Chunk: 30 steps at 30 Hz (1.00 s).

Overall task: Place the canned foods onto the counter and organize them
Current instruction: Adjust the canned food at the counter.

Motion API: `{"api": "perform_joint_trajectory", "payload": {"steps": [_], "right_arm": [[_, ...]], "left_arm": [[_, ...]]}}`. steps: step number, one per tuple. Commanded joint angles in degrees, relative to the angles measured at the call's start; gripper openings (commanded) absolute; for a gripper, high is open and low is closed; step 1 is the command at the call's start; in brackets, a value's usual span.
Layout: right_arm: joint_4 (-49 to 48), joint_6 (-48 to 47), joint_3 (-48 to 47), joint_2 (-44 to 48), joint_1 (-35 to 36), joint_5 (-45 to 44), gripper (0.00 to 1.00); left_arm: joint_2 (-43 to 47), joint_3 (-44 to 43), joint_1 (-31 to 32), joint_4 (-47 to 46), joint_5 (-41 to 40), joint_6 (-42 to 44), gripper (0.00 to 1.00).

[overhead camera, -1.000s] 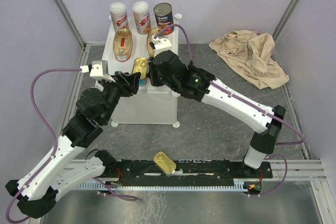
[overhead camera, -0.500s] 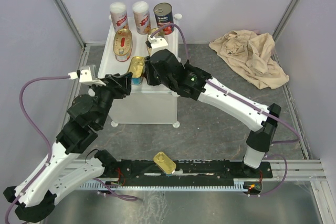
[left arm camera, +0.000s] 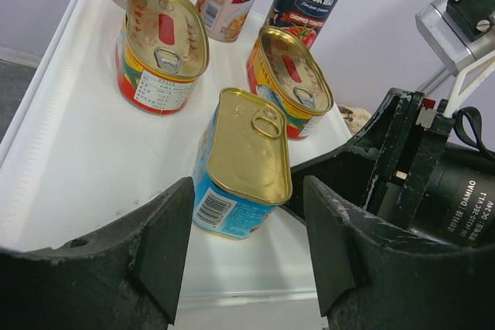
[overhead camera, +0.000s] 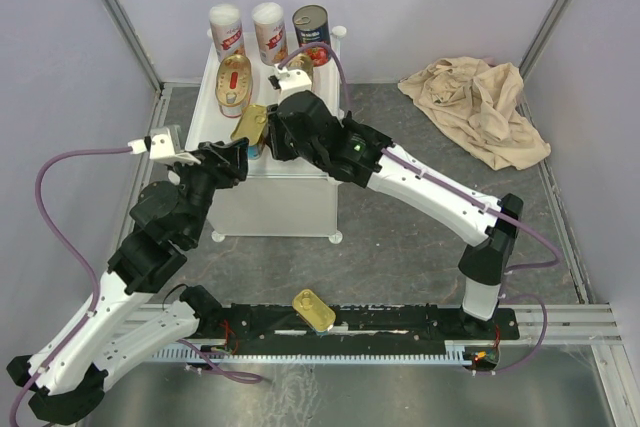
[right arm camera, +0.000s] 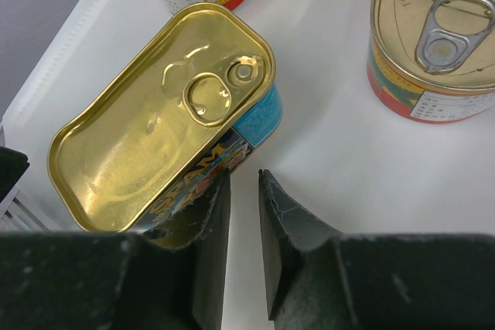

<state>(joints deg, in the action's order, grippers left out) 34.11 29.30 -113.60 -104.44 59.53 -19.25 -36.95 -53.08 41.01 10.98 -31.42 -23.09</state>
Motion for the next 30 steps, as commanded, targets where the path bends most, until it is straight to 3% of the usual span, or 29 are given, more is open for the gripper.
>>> {"api": "perform_joint_trajectory", "payload": {"steps": [1, 13, 30], "right_arm": [[-1.1, 0.3, -3.0, -1.4, 0.3, 0.8, 0.29], [-0.6, -0.5, -0.9, 0.9, -0.4, -3.1, 0.30], [-0.7, -0.1, -1.5, 0.4, -3.4, -1.8, 0.30]], "left_arm": [[0.3, -0.1, 0.2, -1.7, -1.3, 2.3, 0.65], [-1.2, 0.0, 0.2, -4.0, -2.5, 3.2, 0.67], [-3.0, -1.8, 0.1, -3.8, 0.4, 3.2, 0.68]]}}
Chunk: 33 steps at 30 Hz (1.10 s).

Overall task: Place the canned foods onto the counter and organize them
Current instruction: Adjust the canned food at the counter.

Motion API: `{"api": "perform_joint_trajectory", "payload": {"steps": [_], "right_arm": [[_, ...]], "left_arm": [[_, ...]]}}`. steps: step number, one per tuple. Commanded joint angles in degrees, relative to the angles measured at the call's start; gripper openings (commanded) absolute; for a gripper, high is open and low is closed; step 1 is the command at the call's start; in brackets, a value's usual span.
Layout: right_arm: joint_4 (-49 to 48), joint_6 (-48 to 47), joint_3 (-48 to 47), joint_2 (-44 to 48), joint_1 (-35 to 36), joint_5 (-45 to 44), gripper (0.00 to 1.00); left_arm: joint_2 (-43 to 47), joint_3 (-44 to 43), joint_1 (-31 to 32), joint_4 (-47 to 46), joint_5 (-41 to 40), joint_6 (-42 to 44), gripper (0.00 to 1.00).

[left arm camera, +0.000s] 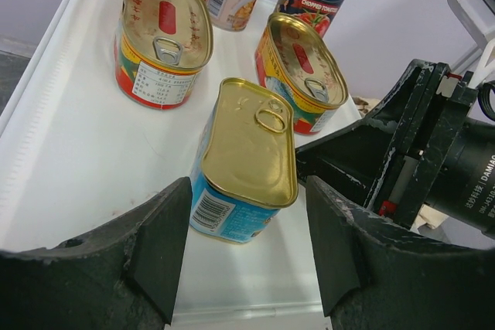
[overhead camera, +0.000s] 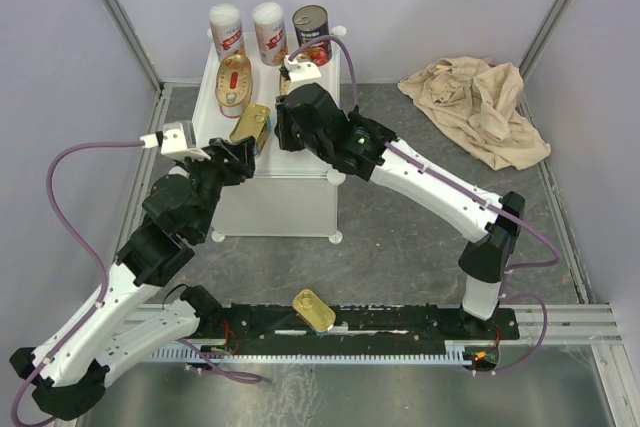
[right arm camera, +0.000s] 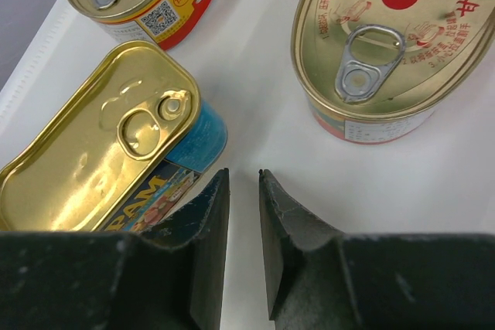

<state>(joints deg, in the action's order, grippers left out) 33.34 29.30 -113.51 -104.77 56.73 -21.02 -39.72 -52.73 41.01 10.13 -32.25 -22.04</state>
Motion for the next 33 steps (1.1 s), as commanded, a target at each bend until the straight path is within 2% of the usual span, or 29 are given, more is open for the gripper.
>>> {"api": "perform_joint_trajectory", "payload": {"steps": [1, 25, 33], "right_arm": [[0.3, -0.1, -2.1, 0.3, -0.6, 0.2, 0.30], [-0.2, 2.0, -6.4, -5.4, 1.3, 4.2, 0.30], [-0.9, 2.5, -4.3, -4.2, 2.1, 3.4, 0.30]], "left_arm": [[-0.3, -2.3, 0.1, -3.0, 1.3, 2.2, 0.68], [2.5, -1.1, 0.1, -2.1, -0.2, 2.4, 0.68], [2.5, -0.3, 0.1, -2.2, -0.4, 2.0, 0.67]]}}
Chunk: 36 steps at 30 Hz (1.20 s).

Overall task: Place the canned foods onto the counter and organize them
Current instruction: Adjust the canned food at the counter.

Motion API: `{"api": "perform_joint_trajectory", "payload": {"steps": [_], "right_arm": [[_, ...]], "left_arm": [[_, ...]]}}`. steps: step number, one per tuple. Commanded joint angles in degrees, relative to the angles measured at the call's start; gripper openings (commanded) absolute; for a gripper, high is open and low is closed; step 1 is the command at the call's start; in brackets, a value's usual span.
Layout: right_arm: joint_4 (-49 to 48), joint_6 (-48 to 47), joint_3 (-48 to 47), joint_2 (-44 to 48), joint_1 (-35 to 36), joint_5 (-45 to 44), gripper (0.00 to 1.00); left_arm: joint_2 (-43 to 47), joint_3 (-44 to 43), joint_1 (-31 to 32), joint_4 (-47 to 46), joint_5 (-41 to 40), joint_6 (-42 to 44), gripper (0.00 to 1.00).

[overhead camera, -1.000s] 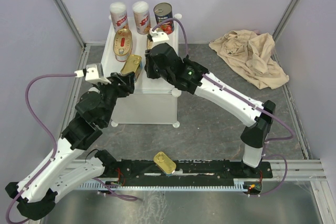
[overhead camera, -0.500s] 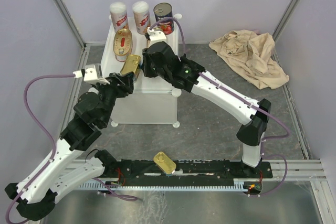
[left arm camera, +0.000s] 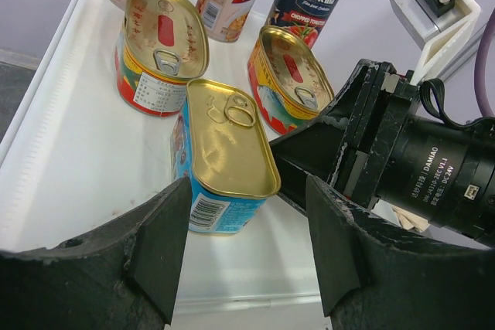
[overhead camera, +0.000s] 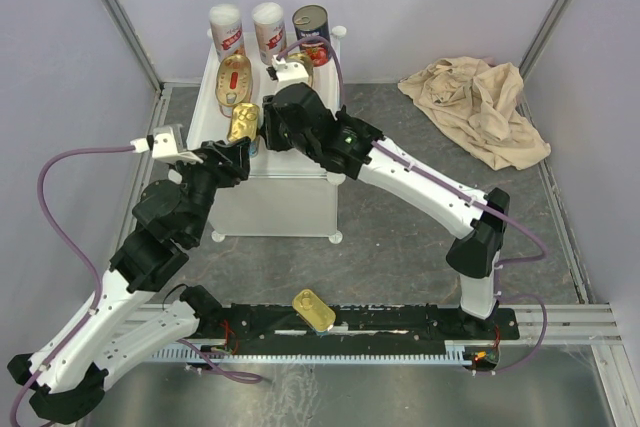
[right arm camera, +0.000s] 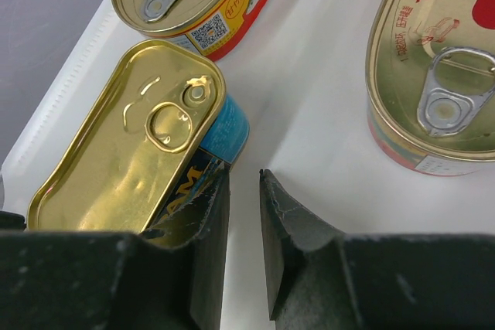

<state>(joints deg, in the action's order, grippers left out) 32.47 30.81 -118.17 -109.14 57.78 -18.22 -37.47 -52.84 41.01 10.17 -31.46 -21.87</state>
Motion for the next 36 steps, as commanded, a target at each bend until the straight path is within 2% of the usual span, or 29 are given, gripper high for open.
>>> {"api": "perform_joint_trajectory", "payload": {"steps": [1, 36], "right_arm": [[-0.1, 1.1, 0.8, 0.7, 1.0, 0.6, 0.30], [0.0, 0.6, 0.8, 1.0, 2.5, -1.0, 0.30]], "left_arm": [[0.3, 0.0, 0.2, -2.4, -1.2, 1.8, 0.67], [0.3, -0.1, 0.1, -2.8, -1.2, 1.5, 0.67]]}}
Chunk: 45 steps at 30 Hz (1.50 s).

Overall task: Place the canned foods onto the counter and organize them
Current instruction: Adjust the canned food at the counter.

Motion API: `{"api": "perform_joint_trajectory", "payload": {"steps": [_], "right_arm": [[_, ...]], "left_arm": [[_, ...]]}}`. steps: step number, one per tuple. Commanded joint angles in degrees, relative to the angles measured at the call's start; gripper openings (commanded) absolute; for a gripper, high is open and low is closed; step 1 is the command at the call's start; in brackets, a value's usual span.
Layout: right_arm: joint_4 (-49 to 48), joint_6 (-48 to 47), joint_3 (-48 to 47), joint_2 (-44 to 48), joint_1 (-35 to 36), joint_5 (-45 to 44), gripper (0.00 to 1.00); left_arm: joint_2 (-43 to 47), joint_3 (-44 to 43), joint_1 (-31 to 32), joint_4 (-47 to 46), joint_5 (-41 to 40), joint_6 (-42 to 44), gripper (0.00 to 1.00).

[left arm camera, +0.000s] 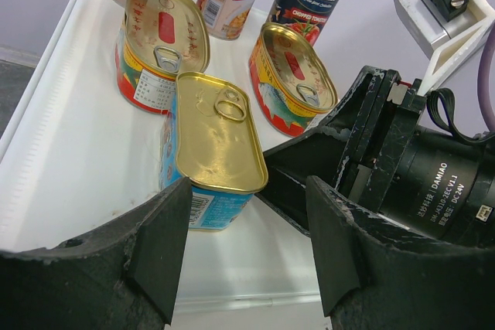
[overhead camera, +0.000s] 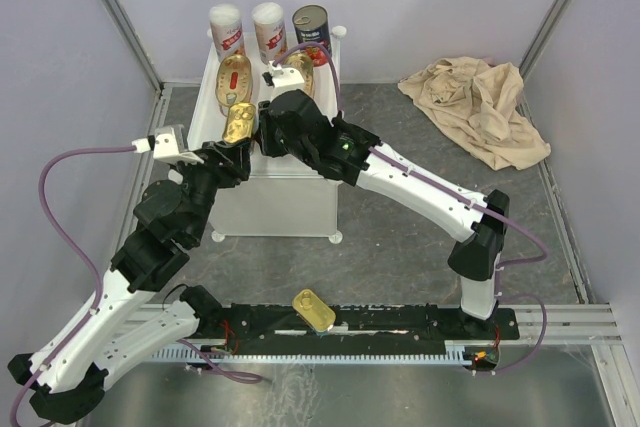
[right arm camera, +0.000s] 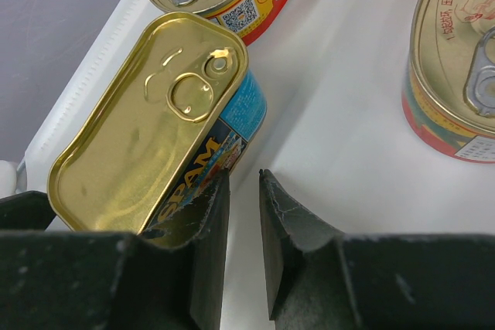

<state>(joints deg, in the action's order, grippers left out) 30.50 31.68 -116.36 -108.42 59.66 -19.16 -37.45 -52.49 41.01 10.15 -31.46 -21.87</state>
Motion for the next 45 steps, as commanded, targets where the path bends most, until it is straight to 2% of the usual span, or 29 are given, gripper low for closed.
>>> {"api": "perform_joint_trajectory", "payload": {"steps": [1, 33, 39, 45], "right_arm": [[2.1, -0.4, -1.5, 0.0, 0.7, 0.1, 0.30], [4.0, -1.1, -6.3, -4.3, 0.7, 1.6, 0.30], [1.8, -1.1, -1.7, -0.9, -0.1, -1.0, 0.30], [2.4, -1.1, -1.7, -0.5, -1.7, -0.8, 0.30]], "left_arm": [[0.2, -0.6, 0.1, -2.9, -1.2, 1.5, 0.67], [-0.5, -0.7, 0.1, -4.3, -3.0, 2.2, 0.67], [-0.5, -0.2, 0.1, -4.6, -3.6, 2.7, 0.67], [-0.3, -0.1, 0.1, -5.2, -3.6, 2.8, 0.67]]}}
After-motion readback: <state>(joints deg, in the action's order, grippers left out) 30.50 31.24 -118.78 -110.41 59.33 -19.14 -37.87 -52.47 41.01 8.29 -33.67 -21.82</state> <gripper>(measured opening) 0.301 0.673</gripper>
